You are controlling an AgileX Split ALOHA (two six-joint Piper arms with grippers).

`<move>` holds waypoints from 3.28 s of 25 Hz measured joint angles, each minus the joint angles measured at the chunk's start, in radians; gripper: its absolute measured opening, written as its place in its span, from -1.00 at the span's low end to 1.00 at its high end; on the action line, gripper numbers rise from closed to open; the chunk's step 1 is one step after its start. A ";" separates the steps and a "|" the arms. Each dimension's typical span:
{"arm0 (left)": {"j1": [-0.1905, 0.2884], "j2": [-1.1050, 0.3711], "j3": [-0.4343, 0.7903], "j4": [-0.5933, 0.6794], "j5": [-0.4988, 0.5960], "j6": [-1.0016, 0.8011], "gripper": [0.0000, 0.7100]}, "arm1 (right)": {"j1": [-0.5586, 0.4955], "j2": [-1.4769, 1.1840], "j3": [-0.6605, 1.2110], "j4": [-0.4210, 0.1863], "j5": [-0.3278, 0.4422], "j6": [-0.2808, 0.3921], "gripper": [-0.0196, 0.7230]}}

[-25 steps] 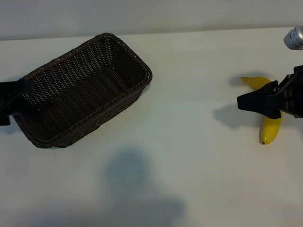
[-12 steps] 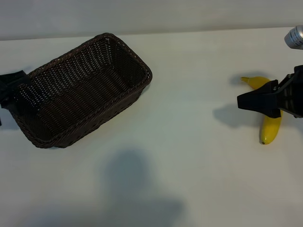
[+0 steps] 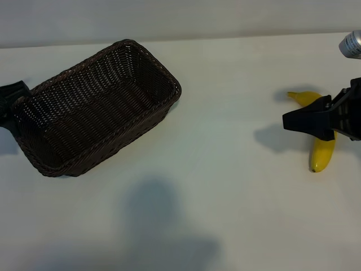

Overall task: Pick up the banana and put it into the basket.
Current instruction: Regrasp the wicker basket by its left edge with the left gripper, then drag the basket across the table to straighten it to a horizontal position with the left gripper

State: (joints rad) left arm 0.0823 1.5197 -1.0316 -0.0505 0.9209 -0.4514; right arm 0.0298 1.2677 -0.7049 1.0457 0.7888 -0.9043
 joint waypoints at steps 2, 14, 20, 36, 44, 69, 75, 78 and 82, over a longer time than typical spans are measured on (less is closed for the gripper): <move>0.000 0.000 0.000 0.000 0.000 -0.001 0.28 | 0.000 0.000 0.000 0.000 0.000 0.000 0.65; 0.000 0.089 -0.001 -0.010 -0.002 -0.001 0.28 | 0.000 0.000 0.000 0.000 -0.002 0.001 0.65; 0.000 0.142 -0.001 -0.011 -0.048 -0.008 0.28 | 0.000 0.000 0.000 0.000 -0.003 0.001 0.65; 0.000 0.280 -0.003 -0.052 -0.149 -0.012 0.28 | 0.000 0.000 0.000 0.000 -0.004 0.002 0.65; 0.000 0.282 -0.003 -0.064 -0.166 -0.014 -0.34 | 0.000 0.000 0.000 0.000 -0.005 0.002 0.65; 0.001 0.218 -0.135 -0.290 -0.074 0.403 -0.55 | 0.000 0.000 0.000 0.000 -0.008 0.002 0.65; 0.001 0.252 -0.243 -0.333 0.023 0.513 -0.55 | 0.000 0.000 0.000 0.000 -0.008 0.002 0.65; 0.001 0.274 -0.282 -0.361 0.066 0.571 -0.55 | 0.000 0.000 0.000 0.000 -0.008 0.002 0.65; -0.013 0.308 -0.300 -0.388 0.098 0.643 -0.55 | 0.000 0.000 0.000 0.000 -0.008 0.002 0.65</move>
State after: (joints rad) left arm 0.0688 1.8280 -1.3315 -0.4384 1.0192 0.1917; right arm 0.0298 1.2677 -0.7049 1.0457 0.7810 -0.9020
